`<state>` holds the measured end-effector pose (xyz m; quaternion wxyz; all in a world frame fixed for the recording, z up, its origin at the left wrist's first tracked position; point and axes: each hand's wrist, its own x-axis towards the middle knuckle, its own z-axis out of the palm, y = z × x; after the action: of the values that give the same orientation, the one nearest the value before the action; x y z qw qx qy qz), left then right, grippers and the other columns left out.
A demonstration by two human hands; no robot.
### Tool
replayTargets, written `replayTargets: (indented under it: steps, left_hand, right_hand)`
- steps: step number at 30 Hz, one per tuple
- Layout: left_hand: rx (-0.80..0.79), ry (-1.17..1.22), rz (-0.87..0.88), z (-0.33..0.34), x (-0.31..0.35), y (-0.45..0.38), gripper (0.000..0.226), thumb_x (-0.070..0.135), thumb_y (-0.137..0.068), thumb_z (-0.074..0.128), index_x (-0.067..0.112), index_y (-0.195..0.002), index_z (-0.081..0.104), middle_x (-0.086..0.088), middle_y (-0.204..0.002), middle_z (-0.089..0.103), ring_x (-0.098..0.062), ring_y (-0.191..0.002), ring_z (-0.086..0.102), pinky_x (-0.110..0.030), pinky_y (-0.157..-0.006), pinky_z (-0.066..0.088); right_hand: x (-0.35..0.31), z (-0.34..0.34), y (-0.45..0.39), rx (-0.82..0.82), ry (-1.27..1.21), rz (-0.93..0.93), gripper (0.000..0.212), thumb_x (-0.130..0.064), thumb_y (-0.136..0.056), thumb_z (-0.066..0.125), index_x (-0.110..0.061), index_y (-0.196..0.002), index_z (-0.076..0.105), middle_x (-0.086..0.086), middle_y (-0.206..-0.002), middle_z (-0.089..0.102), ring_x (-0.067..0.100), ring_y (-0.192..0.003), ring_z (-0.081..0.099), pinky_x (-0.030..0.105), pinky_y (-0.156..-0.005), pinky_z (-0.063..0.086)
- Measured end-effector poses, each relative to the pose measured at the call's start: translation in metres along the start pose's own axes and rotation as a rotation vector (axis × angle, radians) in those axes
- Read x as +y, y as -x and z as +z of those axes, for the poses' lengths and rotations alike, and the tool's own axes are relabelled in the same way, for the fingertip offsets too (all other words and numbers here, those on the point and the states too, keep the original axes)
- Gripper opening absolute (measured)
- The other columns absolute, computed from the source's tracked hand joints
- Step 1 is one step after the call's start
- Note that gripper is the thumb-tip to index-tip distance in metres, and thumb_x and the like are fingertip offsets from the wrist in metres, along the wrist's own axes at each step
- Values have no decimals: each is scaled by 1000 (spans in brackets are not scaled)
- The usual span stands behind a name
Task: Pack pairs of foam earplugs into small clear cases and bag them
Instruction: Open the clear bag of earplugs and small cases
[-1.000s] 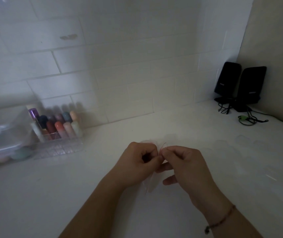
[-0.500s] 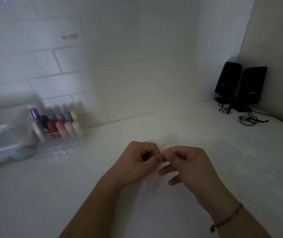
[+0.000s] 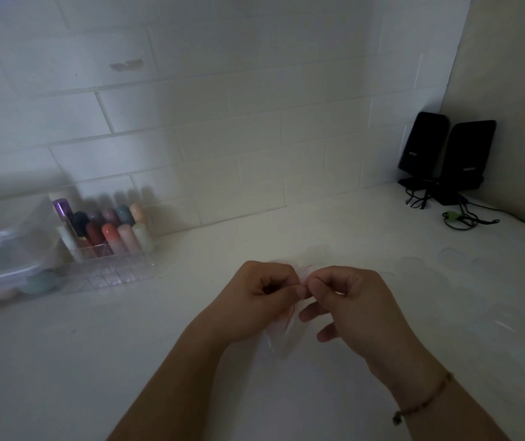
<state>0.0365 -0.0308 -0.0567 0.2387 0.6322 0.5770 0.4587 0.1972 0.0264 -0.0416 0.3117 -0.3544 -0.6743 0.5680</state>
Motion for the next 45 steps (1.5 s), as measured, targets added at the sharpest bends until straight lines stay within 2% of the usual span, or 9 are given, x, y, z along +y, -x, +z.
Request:
replayTargets:
  steps: [5,10,15,20,26,29,35,40,45]
  left_hand:
    - [113,-142,-2,6,1,-1,33,13,-86,61,26,-57,56,-2,-54,58,-11,-47,49,-32,-48,41]
    - [133,-194,14,9,2,-1,33,13,-80,58,28,-52,51,8,-47,50,-10,-44,45,-27,-47,40]
    - [285,-187,49,3,3,1,26,13,-79,62,12,-54,55,1,-44,51,-4,-41,39,-20,-43,33]
    - [311,-122,54,7,7,0,23,17,-80,60,12,-57,58,4,-45,51,-5,-42,43,-20,-44,37]
    - [274,-154,54,6,10,0,22,15,-83,65,14,-61,62,0,-51,59,-8,-44,50,-22,-46,41]
    - [296,-115,14,3,10,2,21,7,-84,69,5,-64,63,0,-51,64,-13,-44,62,-22,-46,47]
    - [343,-305,20,-12,5,2,21,4,-76,73,13,-61,63,4,-49,61,-3,-40,51,-18,-44,41]
    - [356,-190,31,-1,14,1,23,2,-83,70,10,-62,63,4,-48,60,-2,-40,52,-17,-46,40]
    - [455,-203,66,0,13,0,28,1,-81,68,15,-58,59,4,-49,58,-6,-42,52,-17,-47,41]
  right_hand:
    - [3,8,2,115,341,-187,23,-16,-93,54,-12,-71,61,3,-60,66,7,-47,61,21,-44,44]
    - [8,10,2,153,514,-226,23,-21,-89,51,-13,-67,53,2,-60,63,17,-60,62,37,-59,49]
    - [5,7,3,253,601,-251,27,-28,-84,57,-15,-61,51,-1,-53,56,12,-52,53,31,-52,45]
    - [-2,15,9,232,358,-110,25,-45,-79,64,-27,-80,48,0,-53,63,8,-43,60,22,-47,48]
    - [1,16,9,187,232,-70,16,-16,-82,62,-23,-83,47,7,-54,65,12,-41,56,23,-41,44]
    - [0,10,8,262,371,-134,28,-18,-80,63,-26,-91,39,3,-55,63,11,-48,57,24,-46,45]
    - [-7,2,11,325,816,-207,25,-30,-87,50,-29,-90,26,-6,-68,55,12,-57,51,29,-51,42]
    - [-16,12,21,293,655,-180,39,-58,-86,49,-30,-96,24,-9,-70,46,2,-56,47,20,-46,29]
    - [-2,12,21,94,583,-28,40,-52,-86,52,-36,-102,19,-5,-75,59,14,-69,61,30,-55,45]
